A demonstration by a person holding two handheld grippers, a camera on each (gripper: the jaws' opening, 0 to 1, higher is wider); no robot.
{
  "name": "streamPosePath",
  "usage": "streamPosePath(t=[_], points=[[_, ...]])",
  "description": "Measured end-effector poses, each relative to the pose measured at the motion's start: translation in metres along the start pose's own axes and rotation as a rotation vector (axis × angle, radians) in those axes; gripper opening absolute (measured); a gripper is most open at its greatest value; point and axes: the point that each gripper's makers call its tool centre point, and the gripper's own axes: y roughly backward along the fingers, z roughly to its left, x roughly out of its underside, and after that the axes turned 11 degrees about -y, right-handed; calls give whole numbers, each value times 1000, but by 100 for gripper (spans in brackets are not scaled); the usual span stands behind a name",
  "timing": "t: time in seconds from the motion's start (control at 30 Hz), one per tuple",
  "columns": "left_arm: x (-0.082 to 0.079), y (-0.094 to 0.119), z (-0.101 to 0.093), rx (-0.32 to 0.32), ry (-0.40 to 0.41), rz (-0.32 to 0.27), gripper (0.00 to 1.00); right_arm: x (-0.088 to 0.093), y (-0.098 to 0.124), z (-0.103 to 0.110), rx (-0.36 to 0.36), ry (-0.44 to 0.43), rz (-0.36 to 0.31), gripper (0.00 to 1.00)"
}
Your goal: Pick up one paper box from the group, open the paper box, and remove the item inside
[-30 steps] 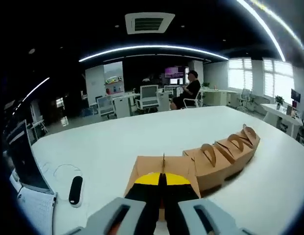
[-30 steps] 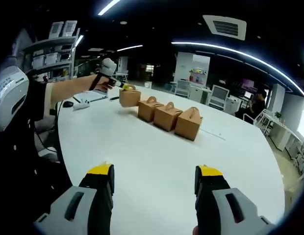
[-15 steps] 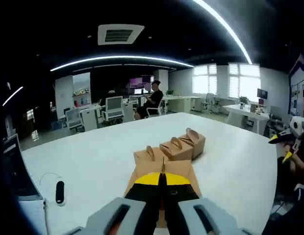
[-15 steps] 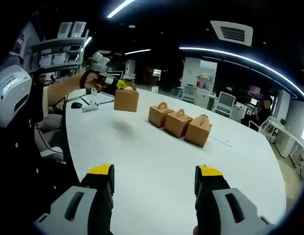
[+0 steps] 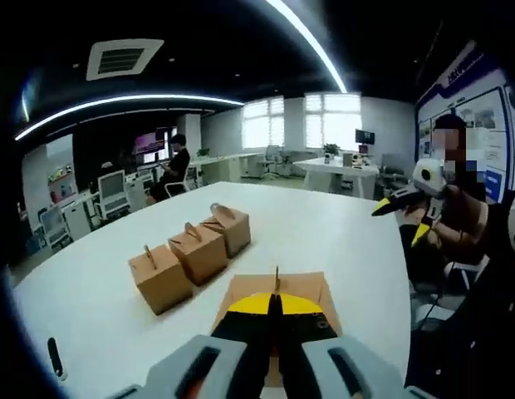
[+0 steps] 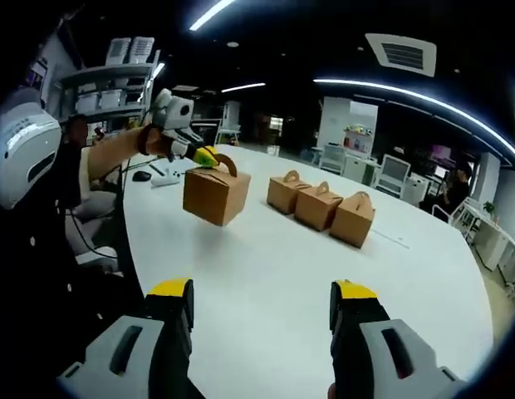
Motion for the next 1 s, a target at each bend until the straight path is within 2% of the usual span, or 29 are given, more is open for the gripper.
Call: streamPosePath(t=[0.03,0.17,0.4,0.63,0.67,0.8,1.0], points=[[0,-2,-1,4,-1,-2,4,0,0,0,-1,0,1,67],[3,-23,-23,112,-53,-26,4,4,-6,2,-21,-3,7,67],[9,-46,-35,232,-73,-52,4,10,-16,0,-36,-13,23,66],[17,-57,-33,297,-78,-77,4,13,-23,4,-54,-19,36,66],[16,-57,-35,325,-53,-92,4,14,-24,4,-54,-20,38,66],[18,-60,-28,363,-28,-103,4,16,-30,6,-62,-20,47,66],[19,-63,-25,380,-53,-117,4,17,-34,9,-77,-23,50,66]])
